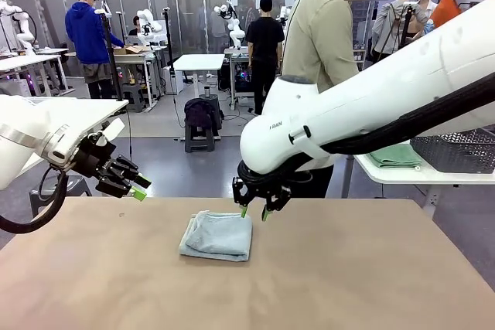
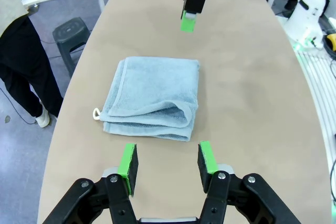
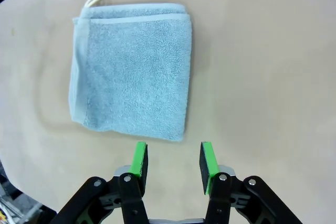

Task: Fold the towels and place them in the basket.
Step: Place the folded Towel with hook on the right side of the table.

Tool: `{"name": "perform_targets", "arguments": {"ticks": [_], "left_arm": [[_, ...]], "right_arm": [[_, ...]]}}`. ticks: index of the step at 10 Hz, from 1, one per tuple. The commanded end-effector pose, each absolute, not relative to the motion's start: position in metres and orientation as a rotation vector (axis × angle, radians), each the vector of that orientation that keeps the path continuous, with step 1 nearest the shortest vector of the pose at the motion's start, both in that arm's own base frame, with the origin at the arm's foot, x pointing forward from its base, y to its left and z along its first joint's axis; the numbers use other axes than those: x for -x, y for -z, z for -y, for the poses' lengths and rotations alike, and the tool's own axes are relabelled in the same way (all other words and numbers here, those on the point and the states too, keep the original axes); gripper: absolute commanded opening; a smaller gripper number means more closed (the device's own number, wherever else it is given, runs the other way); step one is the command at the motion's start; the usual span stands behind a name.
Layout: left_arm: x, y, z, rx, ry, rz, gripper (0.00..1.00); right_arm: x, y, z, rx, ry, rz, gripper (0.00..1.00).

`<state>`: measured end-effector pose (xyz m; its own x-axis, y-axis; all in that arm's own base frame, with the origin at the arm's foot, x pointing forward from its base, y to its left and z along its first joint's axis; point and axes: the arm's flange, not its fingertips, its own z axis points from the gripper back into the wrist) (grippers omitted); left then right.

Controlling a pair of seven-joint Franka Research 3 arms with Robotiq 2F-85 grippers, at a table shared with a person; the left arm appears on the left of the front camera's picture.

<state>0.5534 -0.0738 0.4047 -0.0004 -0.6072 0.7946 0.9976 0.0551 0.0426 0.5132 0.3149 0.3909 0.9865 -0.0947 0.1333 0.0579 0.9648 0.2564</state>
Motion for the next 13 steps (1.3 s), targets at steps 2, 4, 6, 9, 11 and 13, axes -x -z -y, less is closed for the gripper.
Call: {"name": "perform_targets", "arguments": {"ticks": [2, 4, 6, 9, 11, 13], "left_arm": [[-0.553, -0.407, 0.074, 0.657, 1.413, 0.751, 0.60], [-0.553, -0.407, 0.074, 0.657, 1.413, 0.751, 0.60], [-0.553, -0.407, 0.074, 0.657, 1.413, 0.751, 0.60], [-0.553, -0.407, 0.074, 0.657, 1.413, 0.751, 0.60], [-0.553, -0.407, 0.074, 0.657, 1.413, 0.751, 0.60], [-0.553, -0.407, 0.074, 0.657, 1.413, 0.751, 0.60]], "right_arm": [[-0.521, -0.369, -0.320, -0.299, 0.187, 0.144, 0.52], [-0.527, -0.352, -0.318, -0.311, 0.222, 0.142, 0.52], [-0.533, -0.333, -0.317, -0.291, 0.259, 0.173, 0.52], [-0.545, -0.313, -0.315, -0.294, 0.256, 0.197, 0.52], [-0.549, -0.305, -0.315, -0.314, 0.245, 0.209, 0.52], [-0.554, -0.296, -0.318, -0.293, 0.234, 0.228, 0.52]]}}
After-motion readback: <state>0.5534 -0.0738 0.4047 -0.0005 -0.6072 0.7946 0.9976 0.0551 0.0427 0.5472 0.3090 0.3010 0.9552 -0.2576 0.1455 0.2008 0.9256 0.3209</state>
